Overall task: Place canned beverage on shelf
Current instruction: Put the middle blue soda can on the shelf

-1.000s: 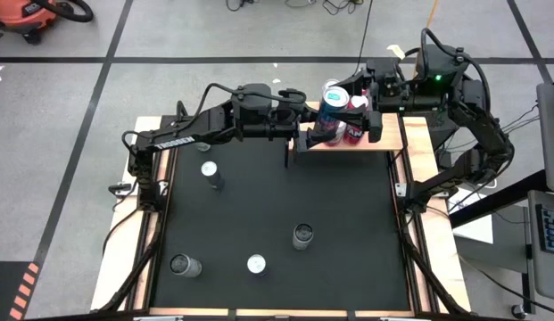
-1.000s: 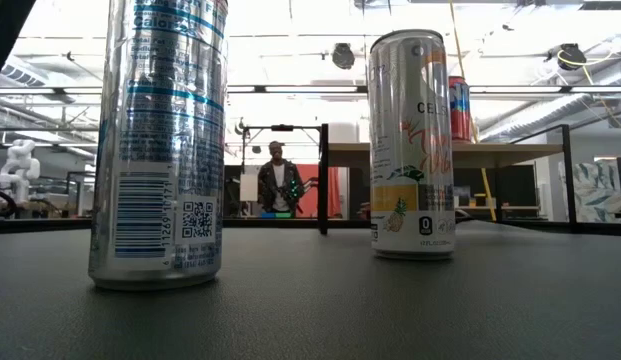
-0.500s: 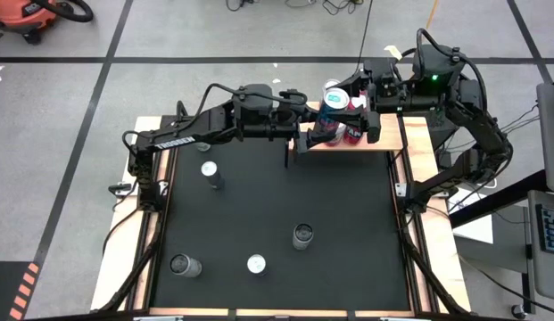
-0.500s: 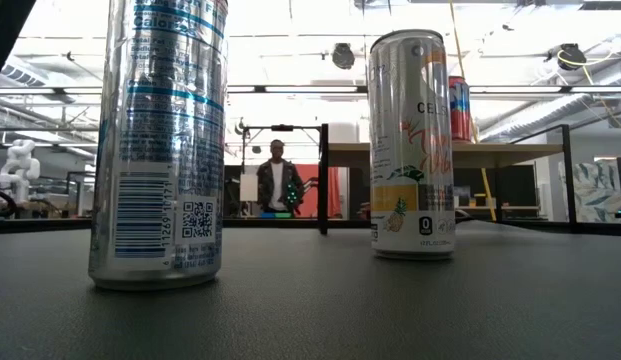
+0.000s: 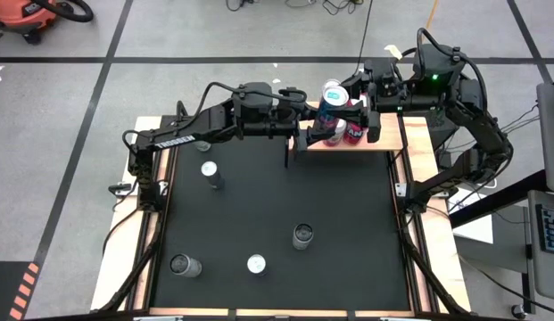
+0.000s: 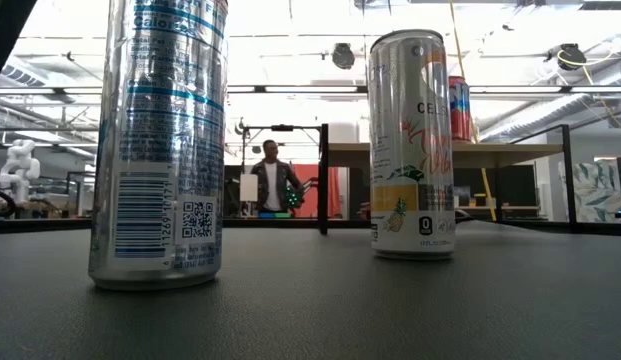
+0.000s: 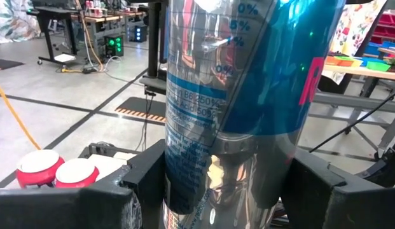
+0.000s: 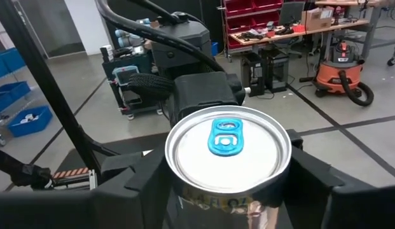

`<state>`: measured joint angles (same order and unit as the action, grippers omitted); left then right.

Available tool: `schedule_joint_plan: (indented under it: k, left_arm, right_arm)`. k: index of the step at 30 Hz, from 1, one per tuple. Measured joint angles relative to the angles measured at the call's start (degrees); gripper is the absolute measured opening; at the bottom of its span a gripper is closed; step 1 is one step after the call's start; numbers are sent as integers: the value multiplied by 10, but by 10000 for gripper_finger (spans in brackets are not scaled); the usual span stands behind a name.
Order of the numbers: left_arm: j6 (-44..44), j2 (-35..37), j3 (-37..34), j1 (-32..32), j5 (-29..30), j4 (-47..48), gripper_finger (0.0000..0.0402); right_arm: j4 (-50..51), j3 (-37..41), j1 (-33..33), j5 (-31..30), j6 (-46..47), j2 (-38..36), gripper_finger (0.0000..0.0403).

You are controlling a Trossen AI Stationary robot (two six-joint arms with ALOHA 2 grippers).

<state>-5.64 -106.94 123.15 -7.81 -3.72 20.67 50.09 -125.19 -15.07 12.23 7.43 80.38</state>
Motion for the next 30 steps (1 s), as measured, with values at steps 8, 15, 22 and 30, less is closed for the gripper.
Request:
schedule_joint_plan:
  k: [8, 15, 22, 30]
  left_arm:
    - [-9, 0, 0, 1, 7, 6, 249]
    - [-15, 1, 0, 0, 13, 6, 339]
    - [-30, 25, -1, -1, 25, 34, 389]
    - [-26, 71, 0, -2, 76, 131, 391]
  right_arm:
    - [0, 0, 0, 0, -7, 0, 216]
    - [2, 0, 0, -2, -9, 0, 216]
    - [3, 1, -23, 0, -10, -8, 216]
    - [79, 1, -93, 29, -64, -37, 214]
